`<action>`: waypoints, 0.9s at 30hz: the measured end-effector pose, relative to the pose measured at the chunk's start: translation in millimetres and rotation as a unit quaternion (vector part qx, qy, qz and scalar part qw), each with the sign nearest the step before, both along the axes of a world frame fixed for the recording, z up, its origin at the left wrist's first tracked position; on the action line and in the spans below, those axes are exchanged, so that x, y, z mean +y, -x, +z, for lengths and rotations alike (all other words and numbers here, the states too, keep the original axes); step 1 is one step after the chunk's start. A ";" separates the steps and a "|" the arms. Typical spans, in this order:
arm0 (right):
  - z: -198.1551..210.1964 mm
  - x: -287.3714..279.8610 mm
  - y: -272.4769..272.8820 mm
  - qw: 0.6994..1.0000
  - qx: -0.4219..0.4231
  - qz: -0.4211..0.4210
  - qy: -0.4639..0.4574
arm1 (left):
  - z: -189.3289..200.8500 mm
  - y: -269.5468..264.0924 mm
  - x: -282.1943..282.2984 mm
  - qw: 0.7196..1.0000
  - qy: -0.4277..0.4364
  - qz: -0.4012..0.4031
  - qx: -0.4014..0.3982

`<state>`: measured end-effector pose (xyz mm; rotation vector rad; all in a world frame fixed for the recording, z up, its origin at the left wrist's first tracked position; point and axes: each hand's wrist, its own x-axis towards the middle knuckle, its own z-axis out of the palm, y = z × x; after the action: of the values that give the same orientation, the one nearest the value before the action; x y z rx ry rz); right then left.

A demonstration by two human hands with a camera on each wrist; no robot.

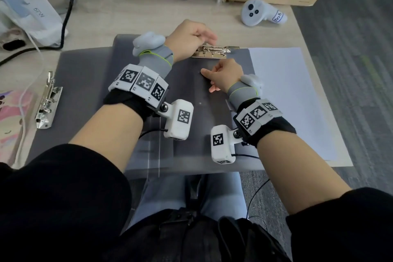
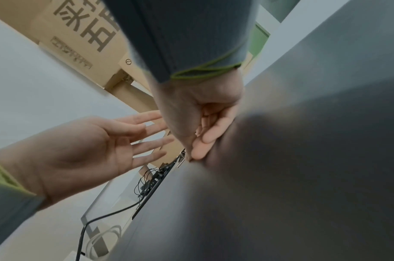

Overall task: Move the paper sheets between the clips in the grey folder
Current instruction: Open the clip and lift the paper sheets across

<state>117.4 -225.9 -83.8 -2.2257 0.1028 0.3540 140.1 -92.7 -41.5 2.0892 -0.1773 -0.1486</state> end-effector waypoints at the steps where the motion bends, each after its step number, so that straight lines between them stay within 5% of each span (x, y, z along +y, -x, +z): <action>1: 1.6 -0.6 3.1 1.000 -0.008 0.006 0.019 | -0.4 4.2 -0.8 1.000 -0.006 0.002 -0.003; 9: 17.5 -31.1 51.3 0.998 -0.032 0.013 0.046 | -3.9 57.8 -18.0 0.999 -0.037 -0.022 0.014; 15: 13.6 -94.7 91.8 0.980 -0.107 -0.116 0.123 | -6.3 100.5 -48.6 0.996 -0.067 -0.058 0.015; 21: 1.9 -151.6 123.8 0.951 -0.093 -0.194 0.221 | -12.8 123.2 -91.3 0.991 -0.085 -0.103 0.033; 27: 0.5 -177.6 131.5 0.953 -0.049 -0.149 0.258 | -28.9 119.8 -121.5 0.989 -0.097 -0.097 0.059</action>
<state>-14.1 -403.5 -83.2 -2.6844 0.5231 0.0482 20.3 -214.2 -70.3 2.2470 -0.3049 -0.4220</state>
